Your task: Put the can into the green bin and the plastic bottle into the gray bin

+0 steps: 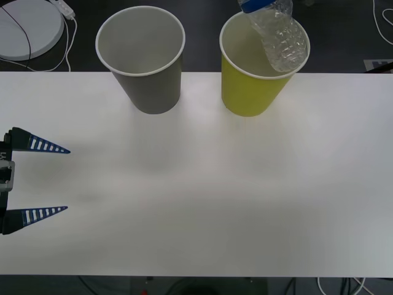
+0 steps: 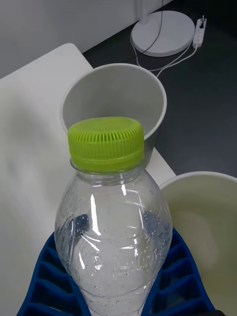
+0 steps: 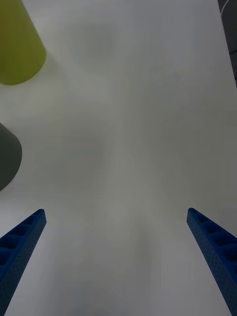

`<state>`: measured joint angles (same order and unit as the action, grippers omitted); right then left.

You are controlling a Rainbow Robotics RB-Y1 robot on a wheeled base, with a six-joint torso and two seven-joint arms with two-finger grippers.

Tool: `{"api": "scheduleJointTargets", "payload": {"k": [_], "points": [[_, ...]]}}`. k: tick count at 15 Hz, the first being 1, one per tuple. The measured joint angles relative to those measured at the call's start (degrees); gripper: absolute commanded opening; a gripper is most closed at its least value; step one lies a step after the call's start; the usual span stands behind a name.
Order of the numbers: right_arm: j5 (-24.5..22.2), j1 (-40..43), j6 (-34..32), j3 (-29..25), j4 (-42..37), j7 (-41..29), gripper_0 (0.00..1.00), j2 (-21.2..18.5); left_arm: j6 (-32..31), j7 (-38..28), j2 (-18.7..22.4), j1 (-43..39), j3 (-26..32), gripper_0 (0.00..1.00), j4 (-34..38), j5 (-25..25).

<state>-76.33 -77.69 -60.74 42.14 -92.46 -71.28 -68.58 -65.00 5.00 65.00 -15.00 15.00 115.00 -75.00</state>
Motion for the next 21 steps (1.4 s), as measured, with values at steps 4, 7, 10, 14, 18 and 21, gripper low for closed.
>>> {"api": "scheduleJointTargets", "payload": {"k": [4, 7, 10, 14, 18, 21], "points": [[-0.23, -11.57, 0.00, 10.03, 12.46, 0.00, 0.00, 8.08, 0.00, 0.00, 0.00, 0.00, 0.00, 1.00, 0.00, 0.00], [-0.17, -18.31, 0.00, 16.20, 21.68, -0.12, 0.00, 14.33, 0.00, 0.00, 0.00, 0.00, 0.00, 1.00, 0.00, 0.00], [-0.13, -23.04, 0.03, 20.12, 30.64, -0.11, 0.00, 20.93, 0.00, 0.00, 0.00, 0.00, 0.00, 1.00, 0.00, 0.00], [-0.16, -27.80, 0.01, 24.76, 41.73, -0.18, 0.00, 29.29, 0.00, 0.00, 0.00, 0.00, 0.00, 1.00, 0.00, 0.00], [-0.13, -31.24, 0.01, 27.91, 52.24, -0.17, 0.00, 37.24, 0.00, 0.00, 0.00, 0.00, 0.00, 1.00, 0.00, 0.00], [-0.25, -33.01, 0.01, 28.98, 57.89, -1.89, 0.00, 42.06, 0.00, 0.00, 0.00, 0.00, 0.00, 1.00, 0.00, 0.00]]}}
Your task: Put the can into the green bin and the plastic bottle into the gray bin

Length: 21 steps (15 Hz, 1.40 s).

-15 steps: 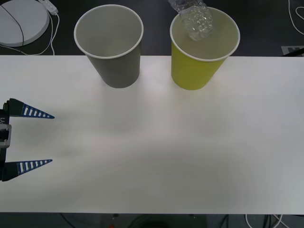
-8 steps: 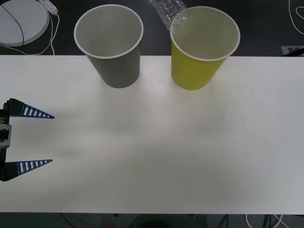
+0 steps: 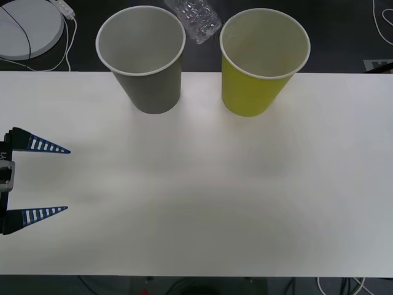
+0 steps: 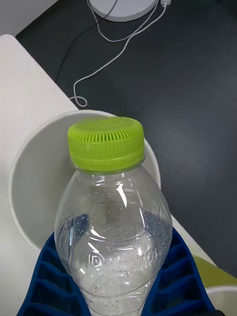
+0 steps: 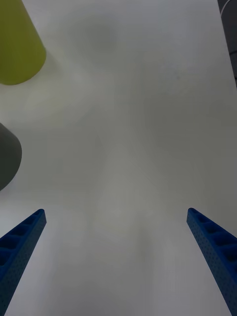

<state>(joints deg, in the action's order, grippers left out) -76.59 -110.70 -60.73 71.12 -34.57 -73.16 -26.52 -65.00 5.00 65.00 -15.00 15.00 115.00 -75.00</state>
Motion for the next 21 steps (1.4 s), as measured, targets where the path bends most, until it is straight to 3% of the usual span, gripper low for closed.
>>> {"api": "scheduleJointTargets", "payload": {"k": [8, 15, 17, 18, 21], "points": [[-0.33, -3.97, -0.01, 1.91, 11.98, -1.36, 0.00, 11.32, 0.00, 0.00, 0.00, 0.00, 0.00, 1.00, 0.00, 0.00], [-1.00, -4.50, 1.04, 1.92, 13.51, -1.36, 0.00, 14.29, 0.00, 0.00, 0.00, 0.00, 0.00, 1.00, 0.00, 0.00], [-0.98, -4.47, 1.12, 1.92, 13.52, -1.36, 0.77, 14.36, 0.00, 0.01, 0.00, 0.00, 0.00, 1.00, 0.00, 0.00], [-1.04, -4.47, 1.13, 1.92, 13.55, -1.35, 1.00, 14.46, 0.00, 0.00, 0.00, 0.00, 0.00, 1.00, 0.00, 0.00], [-0.99, -4.46, 1.47, 1.92, 13.57, -0.53, 1.00, 14.48, 0.00, 0.00, 0.00, 0.00, 0.00, 1.00, 0.00, 0.00]]}}
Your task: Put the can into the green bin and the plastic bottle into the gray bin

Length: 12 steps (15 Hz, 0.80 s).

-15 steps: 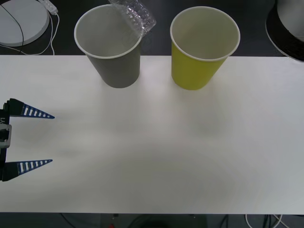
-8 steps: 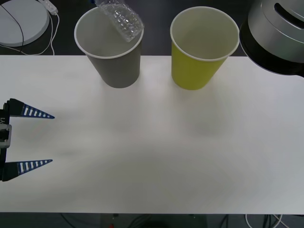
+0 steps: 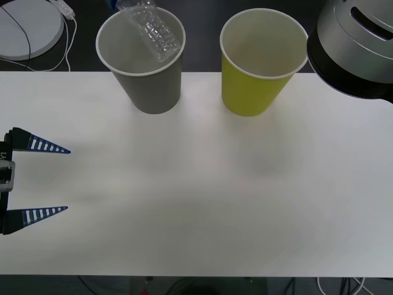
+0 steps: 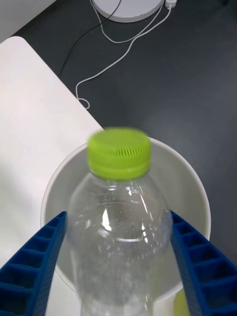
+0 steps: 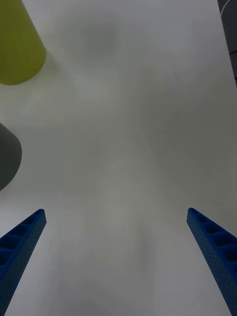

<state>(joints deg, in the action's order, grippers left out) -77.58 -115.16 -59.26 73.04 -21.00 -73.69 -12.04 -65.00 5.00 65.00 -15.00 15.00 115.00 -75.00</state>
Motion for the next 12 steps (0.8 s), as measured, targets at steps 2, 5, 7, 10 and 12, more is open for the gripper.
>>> {"api": "scheduleJointTargets", "payload": {"k": [2, 5, 7, 10, 12], "points": [[0.13, 0.00, 0.18, -0.02, 0.00, 0.80, 1.00, 0.00, 0.00, 0.00, 0.00, 0.00, 0.00, 1.00, 0.00, 0.00], [0.20, 0.01, 0.21, 0.00, 0.00, 0.88, 1.00, 0.00, 0.00, 0.01, 0.00, 0.00, 0.00, 1.00, 0.00, 0.00], [0.21, 0.01, 0.36, 0.00, 0.00, 0.89, 1.00, 0.00, 0.00, 0.00, 0.00, 0.00, 0.00, 1.00, 0.00, 0.00], [0.30, 0.07, 0.43, 0.00, 0.16, 1.59, 1.00, -0.02, 0.00, 0.00, 0.00, 0.00, 0.00, 1.00, 0.00, 0.00], [1.05, 0.65, 0.40, -0.12, 0.34, 3.48, 1.00, -0.70, 0.00, 0.01, 0.00, 0.00, 0.00, 1.00, 0.00, 0.00]]}}
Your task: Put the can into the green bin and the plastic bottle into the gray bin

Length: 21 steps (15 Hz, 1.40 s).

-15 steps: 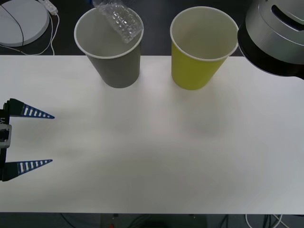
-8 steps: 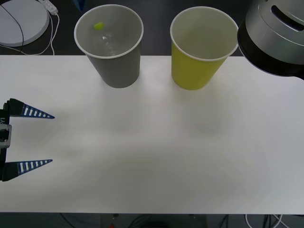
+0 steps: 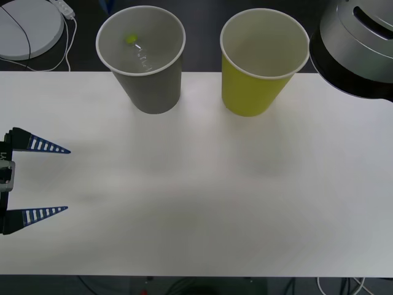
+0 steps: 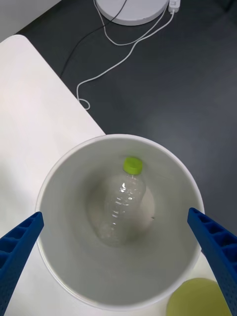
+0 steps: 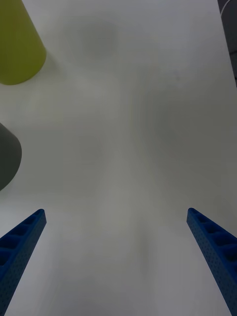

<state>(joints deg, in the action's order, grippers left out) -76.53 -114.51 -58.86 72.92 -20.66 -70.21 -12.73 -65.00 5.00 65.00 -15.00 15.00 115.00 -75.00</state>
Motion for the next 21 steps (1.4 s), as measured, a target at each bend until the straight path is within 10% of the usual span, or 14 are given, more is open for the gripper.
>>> {"api": "scheduleJointTargets", "payload": {"k": [21], "points": [[10.65, 22.78, 0.28, -12.47, -55.04, 13.82, 1.00, -44.73, 0.00, 0.00, 0.00, 0.00, 0.00, 1.00, 0.00, 0.00]]}}
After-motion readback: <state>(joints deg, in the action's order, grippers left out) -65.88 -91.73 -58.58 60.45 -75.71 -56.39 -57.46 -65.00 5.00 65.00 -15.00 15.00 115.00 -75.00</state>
